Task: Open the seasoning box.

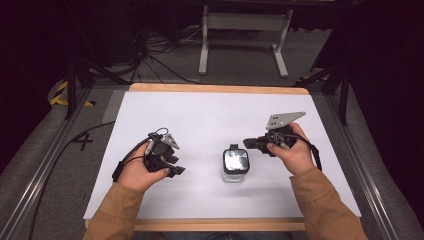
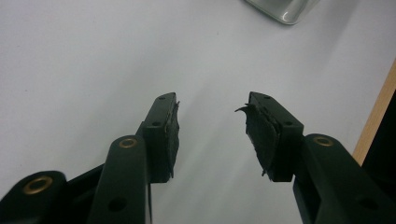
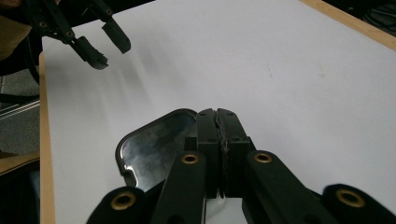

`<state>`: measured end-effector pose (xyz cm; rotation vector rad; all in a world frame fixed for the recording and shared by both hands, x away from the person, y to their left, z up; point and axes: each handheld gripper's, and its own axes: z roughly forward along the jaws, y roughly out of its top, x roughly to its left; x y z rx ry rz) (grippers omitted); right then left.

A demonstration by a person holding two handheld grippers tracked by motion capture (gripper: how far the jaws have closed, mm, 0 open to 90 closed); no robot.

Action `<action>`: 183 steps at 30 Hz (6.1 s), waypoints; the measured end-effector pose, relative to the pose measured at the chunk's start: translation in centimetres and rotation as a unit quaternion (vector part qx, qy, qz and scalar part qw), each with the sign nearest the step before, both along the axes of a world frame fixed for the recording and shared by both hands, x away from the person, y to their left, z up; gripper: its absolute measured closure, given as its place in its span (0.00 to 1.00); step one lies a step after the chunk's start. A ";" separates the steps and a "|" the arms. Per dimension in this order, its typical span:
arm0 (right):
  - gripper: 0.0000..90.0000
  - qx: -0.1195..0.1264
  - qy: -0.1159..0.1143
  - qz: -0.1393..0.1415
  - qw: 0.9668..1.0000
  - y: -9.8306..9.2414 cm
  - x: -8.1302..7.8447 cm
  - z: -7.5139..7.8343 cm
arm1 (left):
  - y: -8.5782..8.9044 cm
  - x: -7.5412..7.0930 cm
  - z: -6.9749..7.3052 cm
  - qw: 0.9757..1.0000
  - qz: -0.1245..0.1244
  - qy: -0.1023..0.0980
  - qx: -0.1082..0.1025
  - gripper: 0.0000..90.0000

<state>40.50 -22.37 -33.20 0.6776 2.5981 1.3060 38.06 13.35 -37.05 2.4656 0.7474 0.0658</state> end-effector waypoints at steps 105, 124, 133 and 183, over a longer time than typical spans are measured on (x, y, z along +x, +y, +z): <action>1.00 -0.036 0.030 0.017 0.999 -2.1 -4.3 -2.3 | -10.5 -2.7 -0.8 0.982 -0.015 -0.078 -0.174 0.98; 1.00 0.068 -0.036 -0.035 0.996 -0.5 -2.6 -0.6 | -11.0 -2.9 -1.0 0.983 -0.022 -0.090 -0.160 0.99; 1.00 0.044 -0.060 -0.065 0.995 1.1 -0.2 -0.4 | -11.1 -2.7 -1.0 0.983 -0.023 -0.078 -0.163 1.00; 0.56 0.012 -0.037 -0.034 0.999 -3.4 -3.8 0.3 | -3.4 -3.0 3.3 0.985 -0.027 -0.074 -0.154 0.64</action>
